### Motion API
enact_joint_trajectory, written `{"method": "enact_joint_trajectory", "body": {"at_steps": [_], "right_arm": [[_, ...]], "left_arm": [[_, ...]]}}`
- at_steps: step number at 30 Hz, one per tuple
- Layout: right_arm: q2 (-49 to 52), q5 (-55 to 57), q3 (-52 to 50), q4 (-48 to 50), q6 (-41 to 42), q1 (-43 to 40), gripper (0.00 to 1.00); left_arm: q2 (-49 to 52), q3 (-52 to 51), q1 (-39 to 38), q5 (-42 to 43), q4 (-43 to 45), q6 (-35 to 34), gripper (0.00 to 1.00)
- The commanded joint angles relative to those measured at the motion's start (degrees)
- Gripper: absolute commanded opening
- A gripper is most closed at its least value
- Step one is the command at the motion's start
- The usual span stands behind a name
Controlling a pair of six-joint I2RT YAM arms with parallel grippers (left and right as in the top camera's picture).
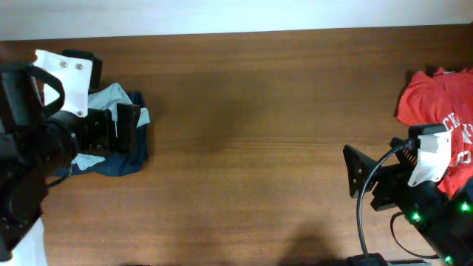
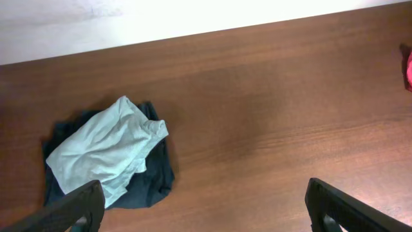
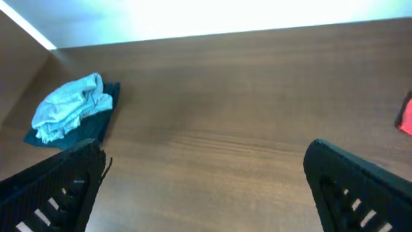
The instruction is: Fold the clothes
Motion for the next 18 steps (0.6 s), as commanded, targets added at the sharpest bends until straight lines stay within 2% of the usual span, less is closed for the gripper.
{"method": "enact_joint_trajectory", "body": {"at_steps": [1,3,9,13,18], "right_arm": [[-0.13,5.22,0.22,0.09,-0.44,-0.07,0.99],[-0.13,7.54,0.20,0.11,-0.68,-0.07,0.99],[-1.49,10.32,-4.07,2.73,-8.15,-0.70,0.99],[-7.98,9.84,-17.64,8.83,-8.11,-1.55,0.99],[-19.43,7.19,-39.41,20.04,-8.04,-1.55,0.99]], "left_arm": [[0.04,0.00,-0.26,-0.42,-0.13,0.55,0.99],[0.04,0.00,-0.26,-0.42,-0.15,0.55,0.99],[0.04,0.00,-0.26,-0.42,-0.15,0.52,0.99],[0.04,0.00,-0.26,-0.42,-0.13,0.55,0.99],[0.04,0.00,-0.26,-0.42,-0.15,0.55,0.99]]}}
